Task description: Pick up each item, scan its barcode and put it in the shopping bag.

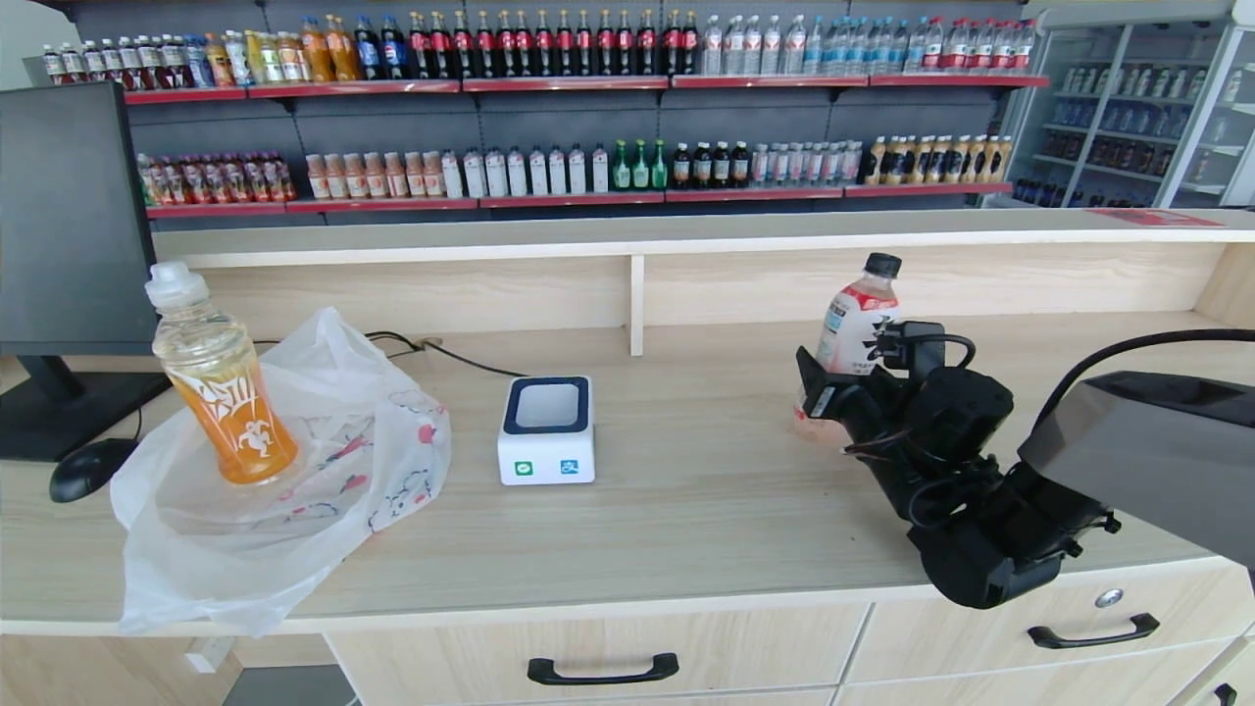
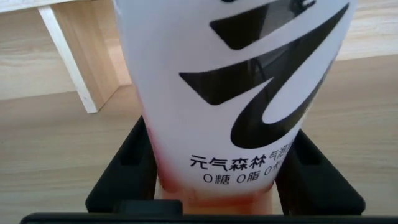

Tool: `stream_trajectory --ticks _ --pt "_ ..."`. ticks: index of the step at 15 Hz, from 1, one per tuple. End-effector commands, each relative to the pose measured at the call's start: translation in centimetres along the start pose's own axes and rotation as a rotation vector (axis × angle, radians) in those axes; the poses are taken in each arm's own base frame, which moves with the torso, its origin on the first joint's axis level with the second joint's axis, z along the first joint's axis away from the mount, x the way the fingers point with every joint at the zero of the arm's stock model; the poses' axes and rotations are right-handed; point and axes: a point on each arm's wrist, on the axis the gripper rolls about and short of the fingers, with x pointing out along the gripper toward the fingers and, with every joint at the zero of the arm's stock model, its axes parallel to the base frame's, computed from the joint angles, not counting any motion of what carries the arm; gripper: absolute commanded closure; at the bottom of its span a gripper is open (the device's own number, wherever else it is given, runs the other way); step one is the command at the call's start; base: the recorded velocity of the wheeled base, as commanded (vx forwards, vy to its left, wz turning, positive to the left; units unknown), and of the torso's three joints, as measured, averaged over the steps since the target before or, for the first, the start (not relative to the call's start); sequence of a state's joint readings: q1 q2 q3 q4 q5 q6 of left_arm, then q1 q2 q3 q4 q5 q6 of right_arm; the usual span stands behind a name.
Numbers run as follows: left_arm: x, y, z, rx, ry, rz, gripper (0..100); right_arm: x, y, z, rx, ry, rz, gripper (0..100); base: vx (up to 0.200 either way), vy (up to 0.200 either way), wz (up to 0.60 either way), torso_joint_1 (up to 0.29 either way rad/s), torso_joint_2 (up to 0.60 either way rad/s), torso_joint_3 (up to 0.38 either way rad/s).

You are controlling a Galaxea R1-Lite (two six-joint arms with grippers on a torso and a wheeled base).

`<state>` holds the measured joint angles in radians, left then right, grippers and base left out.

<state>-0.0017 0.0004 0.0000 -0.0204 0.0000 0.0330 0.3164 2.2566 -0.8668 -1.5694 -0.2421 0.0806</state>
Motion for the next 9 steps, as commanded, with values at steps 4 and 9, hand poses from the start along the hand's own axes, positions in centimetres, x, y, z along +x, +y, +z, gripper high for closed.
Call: stream_trajectory --ticks 4,9 --pt "0.0 0.0 0.0 -0.001 0.0 0.0 0 -0.2 0.0 0.8 0.005 -0.016 0.001 100 0.0 0.0 0.0 0.0 0.0 0.0" --pt "0.0 0.0 -0.1 -0.004 0.005 0.0 0 -0.9 0.1 1.8 0.007 -0.022 0.006 100 0.0 0.0 0.0 0.0 0.0 0.0"
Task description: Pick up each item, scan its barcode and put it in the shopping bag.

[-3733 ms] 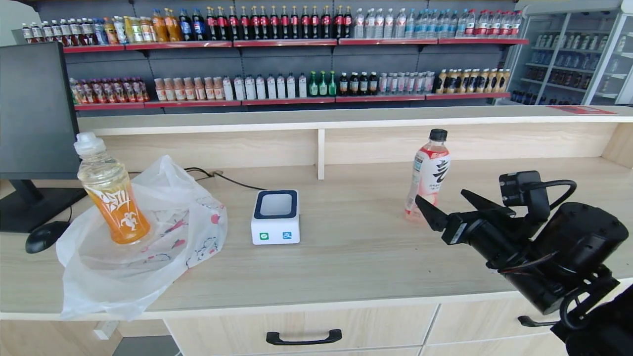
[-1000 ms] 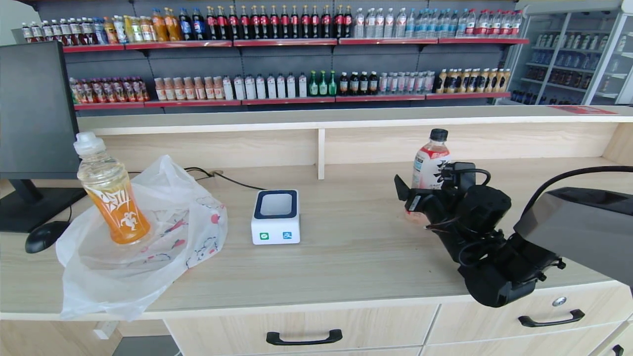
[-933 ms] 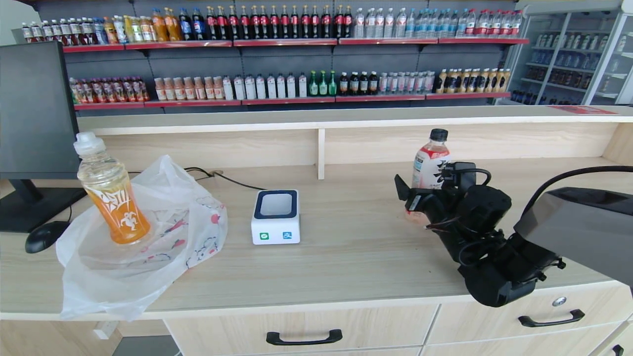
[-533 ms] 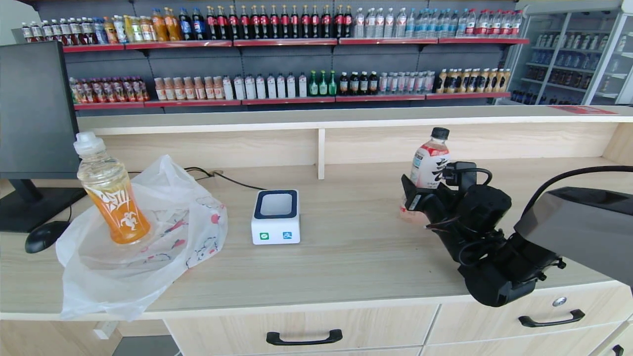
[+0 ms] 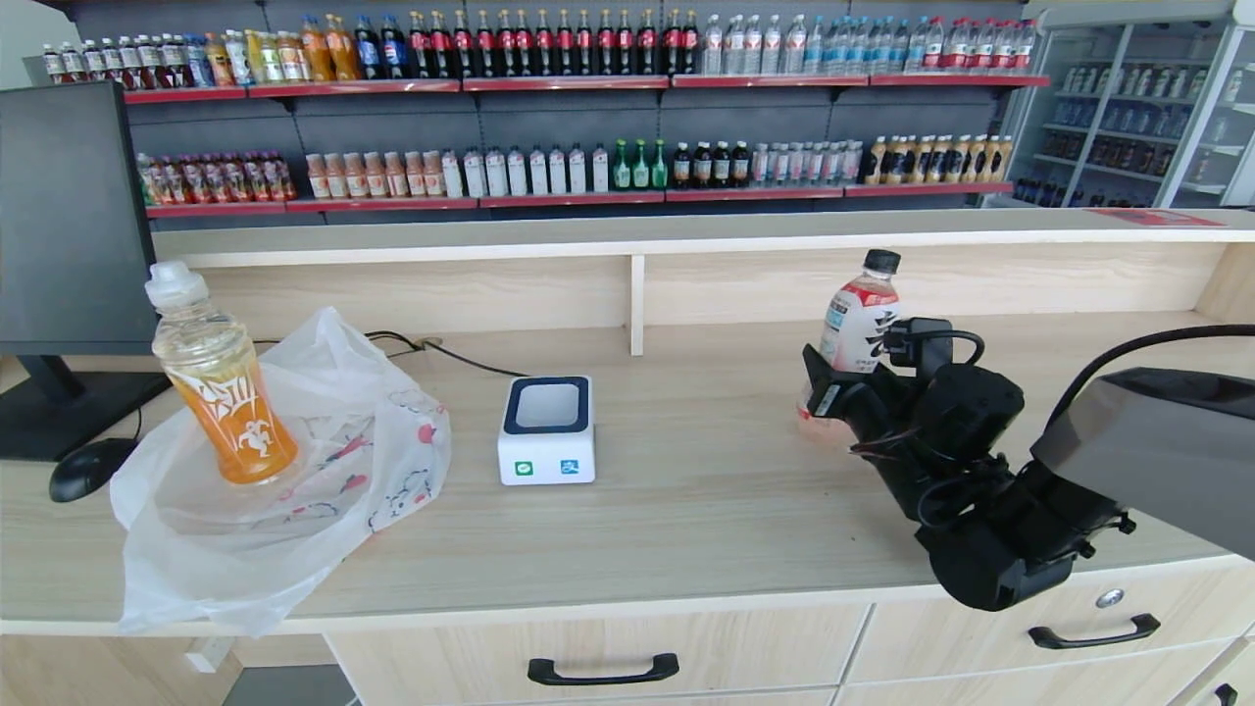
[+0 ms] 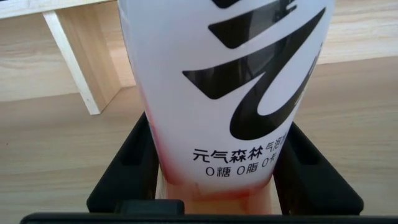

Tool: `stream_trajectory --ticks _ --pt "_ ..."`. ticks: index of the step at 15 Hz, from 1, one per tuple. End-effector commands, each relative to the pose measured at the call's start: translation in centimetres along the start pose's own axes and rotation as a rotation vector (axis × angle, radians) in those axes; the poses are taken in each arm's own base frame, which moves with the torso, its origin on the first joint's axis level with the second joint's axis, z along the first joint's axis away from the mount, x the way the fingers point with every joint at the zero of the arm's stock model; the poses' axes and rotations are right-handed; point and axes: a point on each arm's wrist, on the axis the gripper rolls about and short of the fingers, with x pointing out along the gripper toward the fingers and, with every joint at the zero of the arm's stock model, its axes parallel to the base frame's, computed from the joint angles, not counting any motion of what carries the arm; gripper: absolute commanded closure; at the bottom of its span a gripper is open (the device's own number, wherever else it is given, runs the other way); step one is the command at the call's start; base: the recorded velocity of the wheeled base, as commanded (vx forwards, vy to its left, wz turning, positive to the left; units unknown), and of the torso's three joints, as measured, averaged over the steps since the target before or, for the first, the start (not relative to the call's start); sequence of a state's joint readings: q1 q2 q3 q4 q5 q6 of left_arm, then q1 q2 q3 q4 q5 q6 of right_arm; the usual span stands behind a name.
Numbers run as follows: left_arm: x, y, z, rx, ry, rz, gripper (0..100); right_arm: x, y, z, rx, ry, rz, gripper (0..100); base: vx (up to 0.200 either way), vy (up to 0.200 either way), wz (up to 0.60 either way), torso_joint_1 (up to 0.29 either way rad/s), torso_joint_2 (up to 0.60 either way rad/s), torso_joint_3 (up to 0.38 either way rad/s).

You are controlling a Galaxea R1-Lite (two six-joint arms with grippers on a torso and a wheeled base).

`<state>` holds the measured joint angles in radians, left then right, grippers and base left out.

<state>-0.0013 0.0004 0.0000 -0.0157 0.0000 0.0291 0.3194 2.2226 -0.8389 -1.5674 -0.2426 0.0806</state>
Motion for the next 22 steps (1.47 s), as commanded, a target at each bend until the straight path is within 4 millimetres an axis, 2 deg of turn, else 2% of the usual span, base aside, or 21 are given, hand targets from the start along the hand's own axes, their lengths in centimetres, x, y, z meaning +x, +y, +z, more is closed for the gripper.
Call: stream_trajectory --ticks 1,8,13,14,15,19,20,22 --pt "0.0 0.0 0.0 0.0 0.002 0.0 0 -0.7 0.0 1.4 0.007 -0.019 0.003 100 0.0 0.0 0.0 0.0 0.0 0.0" --pt "0.0 0.0 -0.1 -0.003 0.006 -0.002 0 -4.7 0.0 4.2 0.021 0.0 0.023 100 0.0 0.0 0.0 0.0 0.0 0.0" --pt "0.0 0.0 -0.2 -0.02 0.015 -0.001 0 -10.0 1.4 7.6 0.049 -0.013 0.113 100 0.0 0.0 0.0 0.0 0.0 0.0" --pt "0.0 0.0 -0.2 -0.02 0.015 -0.001 0 -10.5 1.6 7.8 0.052 -0.013 0.123 100 0.0 0.0 0.0 0.0 0.0 0.0" --pt "0.0 0.0 -0.2 -0.02 0.015 -0.002 0 -11.9 1.7 8.4 0.057 -0.011 0.146 100 0.0 0.0 0.0 0.0 0.0 0.0" --pt "0.0 0.0 -0.2 -0.02 0.015 -0.002 0 -16.0 0.4 10.1 0.062 -0.023 0.159 100 0.0 0.0 0.0 0.0 0.0 0.0" --pt "0.0 0.0 -0.2 -0.02 0.015 -0.002 0 -16.9 0.1 9.9 0.057 -0.006 0.161 100 0.0 0.0 0.0 0.0 0.0 0.0" --pt "0.0 0.0 -0.2 -0.02 0.015 -0.002 0 -17.4 0.9 10.0 0.075 -0.004 0.203 100 0.0 0.0 0.0 0.0 0.0 0.0"
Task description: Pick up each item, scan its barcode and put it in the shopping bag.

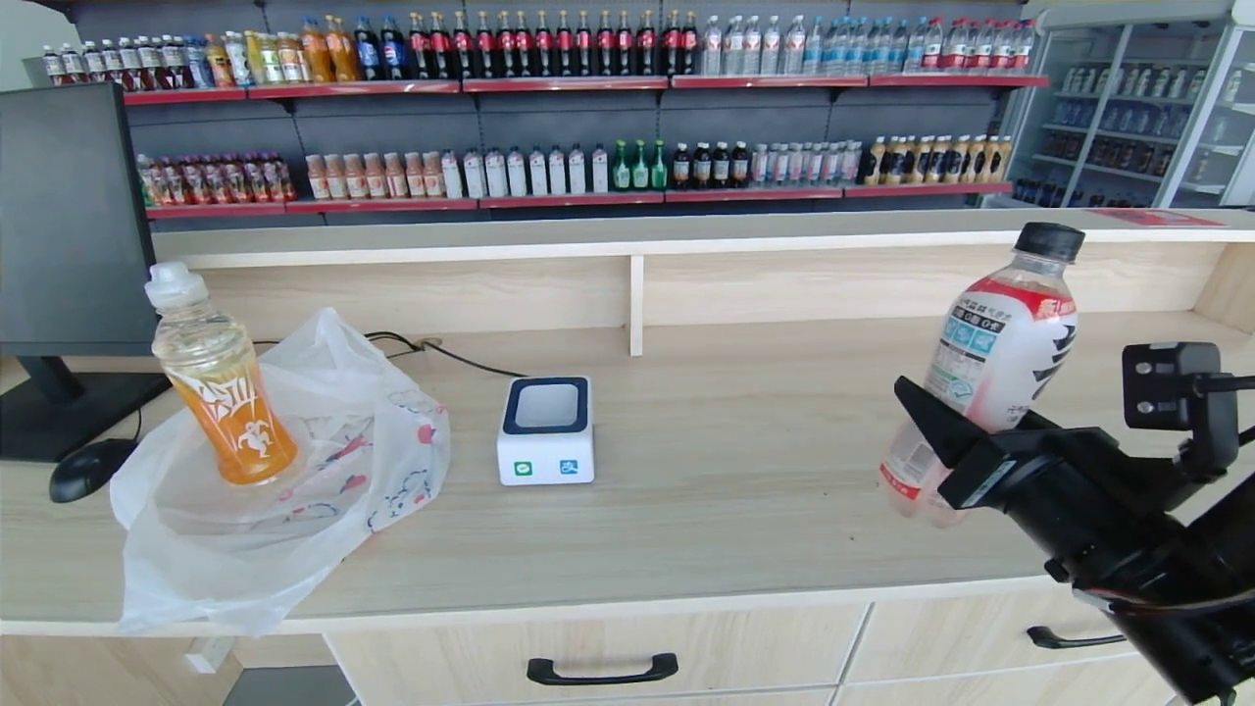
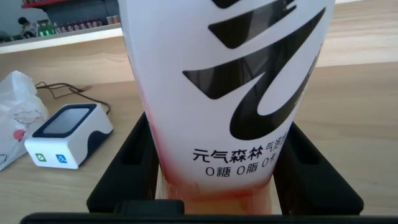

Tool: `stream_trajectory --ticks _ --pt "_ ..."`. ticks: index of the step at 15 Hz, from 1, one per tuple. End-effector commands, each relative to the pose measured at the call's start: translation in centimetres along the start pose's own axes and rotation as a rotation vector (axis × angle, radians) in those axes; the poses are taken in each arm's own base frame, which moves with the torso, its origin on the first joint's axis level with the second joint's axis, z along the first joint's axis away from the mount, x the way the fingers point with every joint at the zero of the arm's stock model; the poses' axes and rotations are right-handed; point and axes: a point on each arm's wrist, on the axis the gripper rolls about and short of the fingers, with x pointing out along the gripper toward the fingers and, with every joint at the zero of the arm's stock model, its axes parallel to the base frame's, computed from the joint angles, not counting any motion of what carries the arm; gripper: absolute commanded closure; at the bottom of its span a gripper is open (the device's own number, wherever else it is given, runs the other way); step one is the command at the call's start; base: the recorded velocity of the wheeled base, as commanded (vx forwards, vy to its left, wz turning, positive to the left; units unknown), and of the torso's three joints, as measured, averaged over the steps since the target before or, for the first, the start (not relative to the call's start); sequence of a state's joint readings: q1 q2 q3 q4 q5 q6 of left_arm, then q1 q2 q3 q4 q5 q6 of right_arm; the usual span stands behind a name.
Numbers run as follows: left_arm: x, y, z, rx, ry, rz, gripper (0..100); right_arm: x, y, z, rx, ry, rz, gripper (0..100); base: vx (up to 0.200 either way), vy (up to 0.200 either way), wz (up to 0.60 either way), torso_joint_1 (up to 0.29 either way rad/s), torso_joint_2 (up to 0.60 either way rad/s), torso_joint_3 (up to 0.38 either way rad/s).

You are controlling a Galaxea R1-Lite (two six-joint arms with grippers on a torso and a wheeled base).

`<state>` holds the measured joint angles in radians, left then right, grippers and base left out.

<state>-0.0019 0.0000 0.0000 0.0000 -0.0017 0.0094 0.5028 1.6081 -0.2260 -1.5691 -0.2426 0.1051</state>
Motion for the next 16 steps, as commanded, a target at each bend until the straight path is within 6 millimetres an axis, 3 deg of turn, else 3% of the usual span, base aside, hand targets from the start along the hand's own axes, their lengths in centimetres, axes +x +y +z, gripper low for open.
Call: stream_trajectory --ticks 1,5,7,10,16 --pt "0.0 0.0 0.0 0.0 0.0 0.001 0 -1.4 0.4 1.1 0.026 -0.035 0.033 100 0.0 0.0 0.0 0.0 0.0 0.0" --pt "0.0 0.0 0.0 0.0 0.0 0.001 0 -4.3 1.2 1.4 0.129 -0.003 0.262 100 0.0 0.0 0.0 0.0 0.0 0.0" --pt "0.0 0.0 0.0 0.0 0.0 0.001 0 -4.5 1.5 1.5 0.196 0.029 0.397 100 0.0 0.0 0.0 0.0 0.0 0.0" --pt "0.0 0.0 0.0 0.0 0.0 0.001 0 -2.6 2.7 2.0 0.193 0.021 0.595 100 0.0 0.0 0.0 0.0 0.0 0.0" --pt "0.0 0.0 0.0 0.0 0.0 0.002 0 0.6 4.8 2.3 0.352 0.058 0.753 100 0.0 0.0 0.0 0.0 0.0 0.0"
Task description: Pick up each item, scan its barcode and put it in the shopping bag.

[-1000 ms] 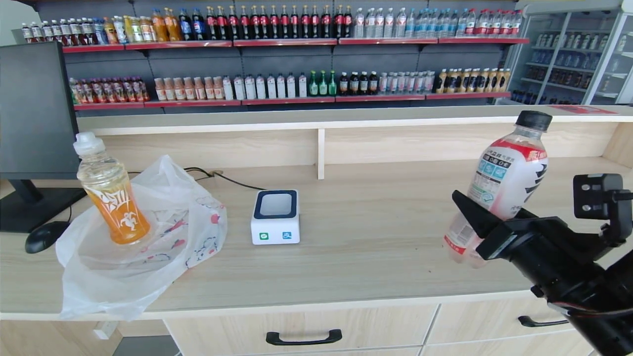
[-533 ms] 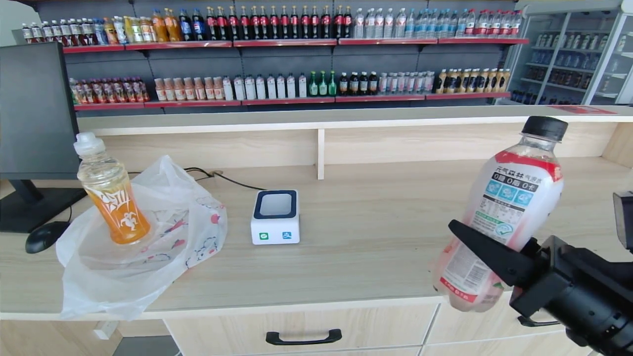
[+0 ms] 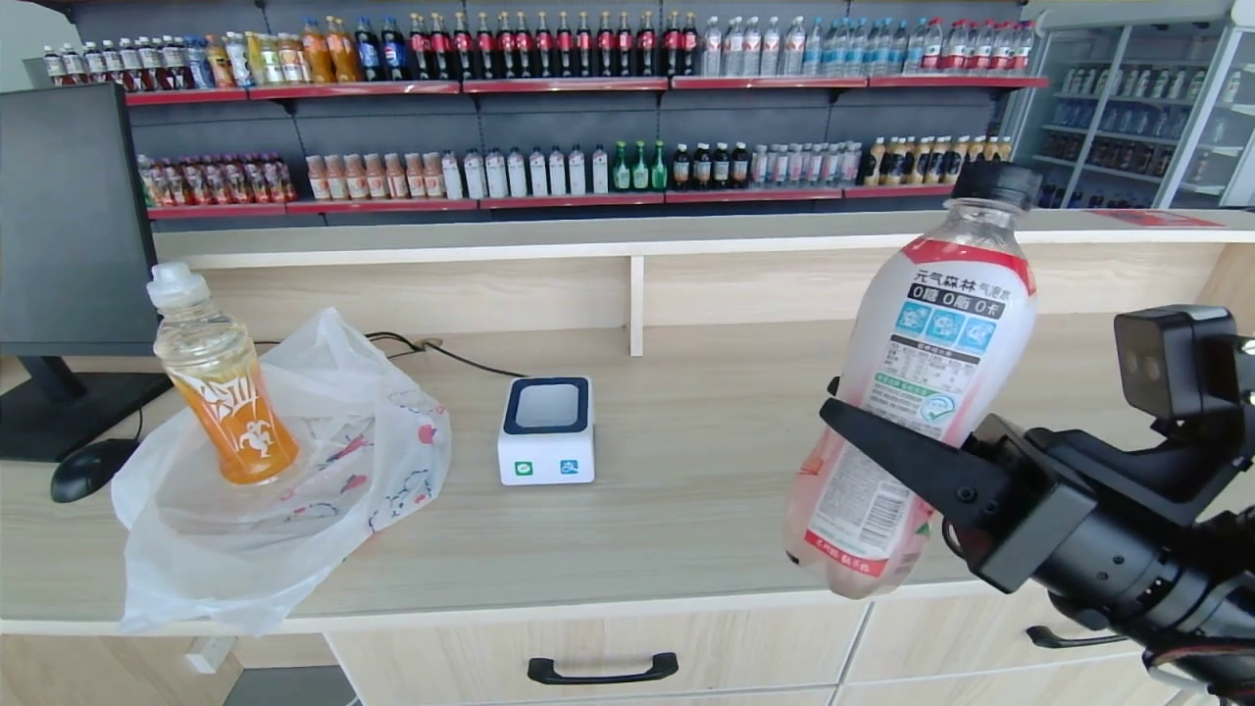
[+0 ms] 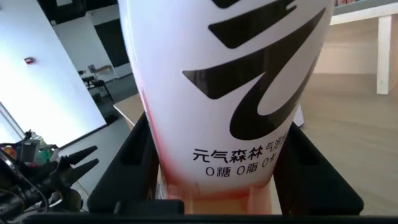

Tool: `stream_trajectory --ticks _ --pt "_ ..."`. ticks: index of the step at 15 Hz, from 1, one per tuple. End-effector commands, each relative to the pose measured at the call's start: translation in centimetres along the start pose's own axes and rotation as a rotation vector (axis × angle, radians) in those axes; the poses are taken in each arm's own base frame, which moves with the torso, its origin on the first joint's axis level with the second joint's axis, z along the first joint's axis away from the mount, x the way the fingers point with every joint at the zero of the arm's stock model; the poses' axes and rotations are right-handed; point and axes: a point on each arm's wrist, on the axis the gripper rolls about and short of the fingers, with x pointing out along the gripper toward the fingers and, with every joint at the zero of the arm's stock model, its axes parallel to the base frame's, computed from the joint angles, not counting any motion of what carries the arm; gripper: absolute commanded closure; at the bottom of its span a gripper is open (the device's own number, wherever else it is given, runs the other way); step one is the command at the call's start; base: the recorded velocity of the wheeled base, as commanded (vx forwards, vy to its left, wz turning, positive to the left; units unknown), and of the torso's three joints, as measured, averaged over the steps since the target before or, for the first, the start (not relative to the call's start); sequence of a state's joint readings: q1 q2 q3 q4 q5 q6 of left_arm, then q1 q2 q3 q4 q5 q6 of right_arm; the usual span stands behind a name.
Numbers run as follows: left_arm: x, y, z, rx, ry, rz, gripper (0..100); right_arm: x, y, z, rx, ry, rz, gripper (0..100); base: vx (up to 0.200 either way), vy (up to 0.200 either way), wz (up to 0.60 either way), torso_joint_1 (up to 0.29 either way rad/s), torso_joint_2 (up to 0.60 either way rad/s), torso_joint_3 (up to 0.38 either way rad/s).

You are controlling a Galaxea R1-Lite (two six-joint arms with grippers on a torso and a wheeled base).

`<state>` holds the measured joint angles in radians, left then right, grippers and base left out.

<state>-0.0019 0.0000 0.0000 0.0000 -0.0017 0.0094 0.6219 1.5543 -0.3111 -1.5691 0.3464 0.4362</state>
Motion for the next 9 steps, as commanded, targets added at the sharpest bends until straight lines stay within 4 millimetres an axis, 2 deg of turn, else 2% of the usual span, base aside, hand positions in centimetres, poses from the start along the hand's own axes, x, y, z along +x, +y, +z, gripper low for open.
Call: stream_trajectory --ticks 1,4,6,9 --pt "0.0 0.0 0.0 0.0 0.0 0.001 0 2.0 -0.3 0.1 0.005 0.016 0.098 100 0.0 0.0 0.0 0.0 0.0 0.0" --pt "0.0 0.0 0.0 0.0 0.0 0.001 0 3.5 0.6 0.9 0.028 0.02 0.245 100 0.0 0.0 0.0 0.0 0.0 0.0" --pt "0.0 0.0 0.0 0.0 0.0 0.002 0 4.2 1.5 0.6 0.06 0.031 0.3 100 0.0 0.0 0.0 0.0 0.0 0.0" --pt "0.0 0.0 0.0 0.0 0.0 0.001 0 5.4 1.8 0.0 0.109 0.046 0.328 100 0.0 0.0 0.0 0.0 0.0 0.0"
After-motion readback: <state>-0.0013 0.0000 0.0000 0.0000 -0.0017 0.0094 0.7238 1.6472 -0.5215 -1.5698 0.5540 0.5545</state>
